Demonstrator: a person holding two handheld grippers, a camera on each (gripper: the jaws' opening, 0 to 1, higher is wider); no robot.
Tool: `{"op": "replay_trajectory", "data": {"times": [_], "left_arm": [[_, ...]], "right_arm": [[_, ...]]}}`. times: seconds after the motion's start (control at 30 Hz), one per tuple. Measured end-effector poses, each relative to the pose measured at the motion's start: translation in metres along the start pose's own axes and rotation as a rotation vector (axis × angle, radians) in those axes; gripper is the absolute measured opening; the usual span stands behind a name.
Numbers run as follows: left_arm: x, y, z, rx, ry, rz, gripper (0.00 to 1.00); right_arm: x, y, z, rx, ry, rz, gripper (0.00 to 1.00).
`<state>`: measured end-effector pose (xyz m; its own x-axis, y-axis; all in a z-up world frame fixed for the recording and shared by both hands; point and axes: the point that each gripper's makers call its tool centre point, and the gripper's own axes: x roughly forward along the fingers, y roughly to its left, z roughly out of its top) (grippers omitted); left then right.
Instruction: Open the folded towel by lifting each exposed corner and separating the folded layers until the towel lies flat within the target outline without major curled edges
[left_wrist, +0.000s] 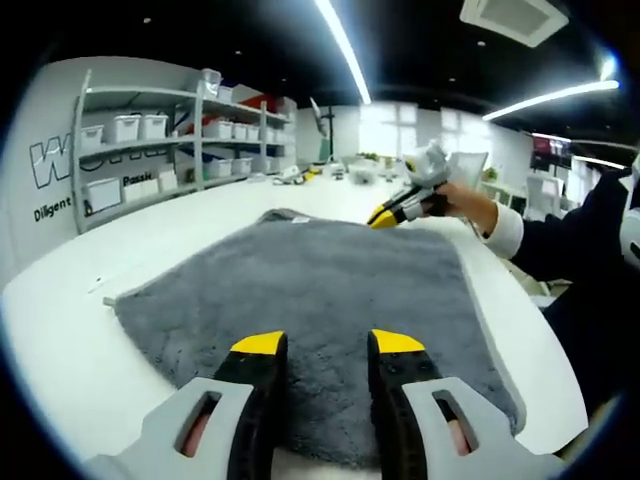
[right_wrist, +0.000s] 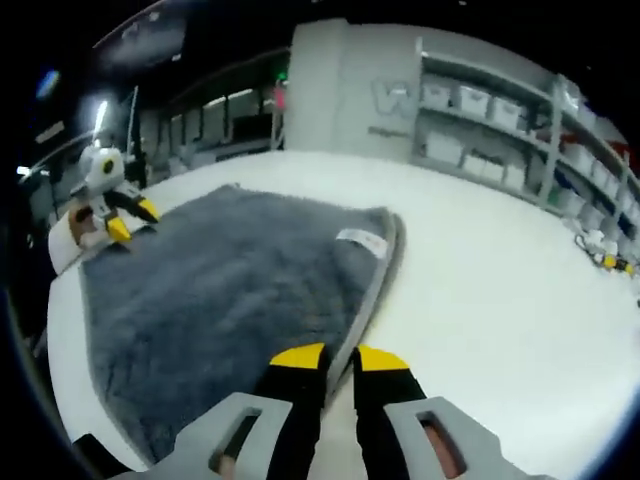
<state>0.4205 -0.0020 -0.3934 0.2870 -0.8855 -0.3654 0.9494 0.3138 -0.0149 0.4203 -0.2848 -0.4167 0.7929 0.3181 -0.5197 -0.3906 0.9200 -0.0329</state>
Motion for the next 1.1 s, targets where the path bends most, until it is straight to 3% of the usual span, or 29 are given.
{"op": "replay_trajectory", "data": {"times": [0.1,0.17,0.27,0.5,0.73,0.9,0.97,1.1], "left_arm": [[0.002,-0.003,-0.002,0.006,0.009,-0.007,0.32],[0.002,-0.004,-0.002,0.011,0.013,-0.007,0.33],[0.002,-0.004,-0.001,0.008,0.009,-0.008,0.33],[-0.001,-0.008,0.010,-0.047,-0.052,-0.036,0.33],[0.001,-0.012,0.014,-0.088,-0.081,-0.056,0.34],[0.002,-0.023,0.027,-0.233,-0.165,-0.151,0.37],[0.003,-0.030,0.029,-0.275,-0.170,-0.193,0.39],[0.007,-0.032,0.033,-0.280,-0.188,-0.208,0.40]], "right_arm": [[0.000,-0.001,0.004,-0.004,-0.014,-0.006,0.01],[-0.002,-0.001,0.010,-0.077,-0.036,-0.024,0.00],[-0.007,0.003,0.018,-0.118,-0.054,-0.046,0.00],[-0.015,0.033,0.045,-0.172,-0.118,0.002,0.00],[-0.019,0.061,0.059,-0.261,-0.149,-0.006,0.00],[-0.018,0.075,0.065,-0.318,-0.156,-0.021,0.00],[-0.017,0.079,0.068,-0.335,-0.161,-0.026,0.00],[-0.015,0.092,0.072,-0.359,-0.172,-0.029,0.00]]}}
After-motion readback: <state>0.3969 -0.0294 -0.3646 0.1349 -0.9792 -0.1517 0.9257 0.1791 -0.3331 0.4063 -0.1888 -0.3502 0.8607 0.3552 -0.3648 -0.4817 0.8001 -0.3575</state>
